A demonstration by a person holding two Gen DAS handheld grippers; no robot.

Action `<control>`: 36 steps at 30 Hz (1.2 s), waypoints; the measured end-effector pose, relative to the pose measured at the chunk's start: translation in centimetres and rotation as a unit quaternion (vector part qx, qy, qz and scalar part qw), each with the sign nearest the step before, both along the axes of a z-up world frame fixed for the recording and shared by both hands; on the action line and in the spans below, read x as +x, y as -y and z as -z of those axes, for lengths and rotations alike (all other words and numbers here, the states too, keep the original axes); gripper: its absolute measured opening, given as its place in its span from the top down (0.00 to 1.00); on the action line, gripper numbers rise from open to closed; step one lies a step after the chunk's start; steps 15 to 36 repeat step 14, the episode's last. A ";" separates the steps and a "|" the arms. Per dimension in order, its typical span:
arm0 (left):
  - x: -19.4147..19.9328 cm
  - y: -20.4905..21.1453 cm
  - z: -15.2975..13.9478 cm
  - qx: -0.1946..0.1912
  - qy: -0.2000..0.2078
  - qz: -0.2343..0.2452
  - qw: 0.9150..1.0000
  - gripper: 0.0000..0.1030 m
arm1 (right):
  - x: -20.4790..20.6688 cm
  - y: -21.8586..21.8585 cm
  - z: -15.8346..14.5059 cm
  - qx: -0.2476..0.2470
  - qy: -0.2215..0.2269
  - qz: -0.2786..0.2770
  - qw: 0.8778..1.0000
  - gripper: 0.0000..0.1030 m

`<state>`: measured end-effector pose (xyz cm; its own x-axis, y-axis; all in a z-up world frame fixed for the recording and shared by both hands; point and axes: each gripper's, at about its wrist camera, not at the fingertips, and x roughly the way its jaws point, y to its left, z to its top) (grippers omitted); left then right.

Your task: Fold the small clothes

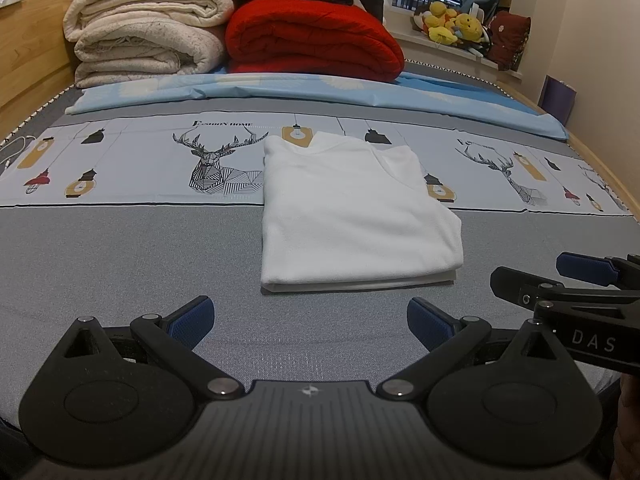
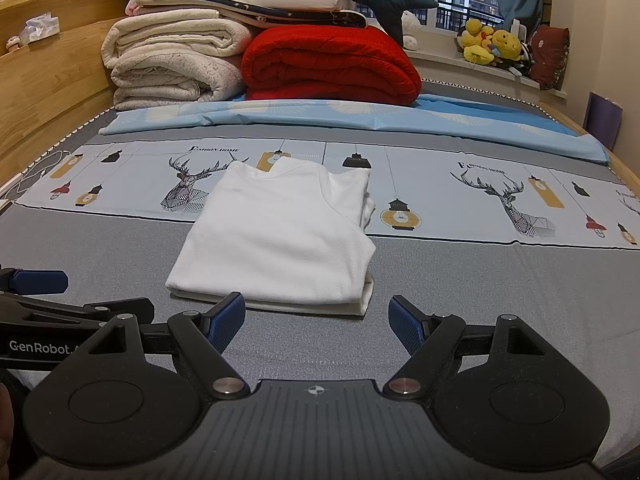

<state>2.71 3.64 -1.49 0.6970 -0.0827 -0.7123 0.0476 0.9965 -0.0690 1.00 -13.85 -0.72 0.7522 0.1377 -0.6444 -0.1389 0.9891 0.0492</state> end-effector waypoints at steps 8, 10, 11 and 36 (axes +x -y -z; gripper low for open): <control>0.0 0.0 0.0 0.000 0.000 -0.001 1.000 0.00 | 0.0 0.0 0.0 0.000 0.000 0.000 1.000 0.22; -0.1 0.1 0.0 0.000 0.002 0.002 1.000 0.00 | 0.0 0.0 0.0 0.000 0.000 0.000 1.000 0.22; -0.1 0.2 0.0 0.001 0.005 0.005 1.000 0.00 | 0.0 0.0 0.0 0.000 0.000 0.000 1.000 0.22; -0.2 0.2 -0.1 0.004 0.009 0.009 1.000 0.00 | 0.1 0.0 0.0 0.000 -0.001 0.002 1.000 0.22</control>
